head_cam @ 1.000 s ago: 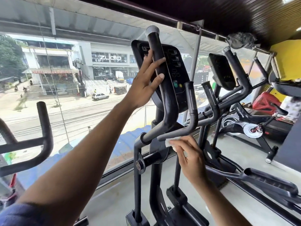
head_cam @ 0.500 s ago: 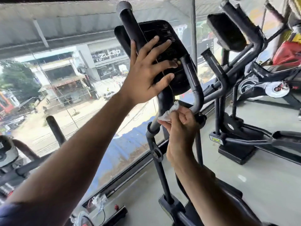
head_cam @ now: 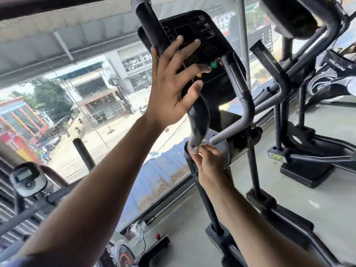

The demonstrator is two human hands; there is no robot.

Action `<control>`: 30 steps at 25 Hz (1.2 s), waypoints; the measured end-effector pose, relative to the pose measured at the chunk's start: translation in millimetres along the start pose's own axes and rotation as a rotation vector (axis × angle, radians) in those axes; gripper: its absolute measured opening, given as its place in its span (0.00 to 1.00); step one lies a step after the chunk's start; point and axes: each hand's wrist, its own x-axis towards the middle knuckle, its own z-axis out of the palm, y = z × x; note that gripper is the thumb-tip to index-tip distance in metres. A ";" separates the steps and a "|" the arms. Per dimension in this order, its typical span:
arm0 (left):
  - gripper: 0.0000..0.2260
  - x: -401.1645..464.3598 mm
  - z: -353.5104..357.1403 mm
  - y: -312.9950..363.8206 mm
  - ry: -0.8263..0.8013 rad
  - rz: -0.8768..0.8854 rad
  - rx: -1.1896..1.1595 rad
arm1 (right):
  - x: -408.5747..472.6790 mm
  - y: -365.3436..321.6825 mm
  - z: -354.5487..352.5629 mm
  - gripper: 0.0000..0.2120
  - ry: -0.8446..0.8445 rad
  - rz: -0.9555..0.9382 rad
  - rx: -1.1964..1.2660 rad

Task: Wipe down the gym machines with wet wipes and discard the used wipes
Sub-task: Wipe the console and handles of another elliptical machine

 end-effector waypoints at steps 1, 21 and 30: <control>0.15 -1.4 1.2 -0.7 0.001 0.000 -0.001 | -0.3 -2.3 -0.5 0.13 -0.039 0.042 0.042; 0.19 4.1 -8.3 23.3 -0.124 -0.145 0.083 | -10.5 -44.6 5.2 0.12 -0.128 0.226 -0.025; 0.18 -0.4 -7.8 18.3 -0.113 -0.153 0.054 | -89.2 -107.8 9.2 0.14 -0.395 0.221 0.007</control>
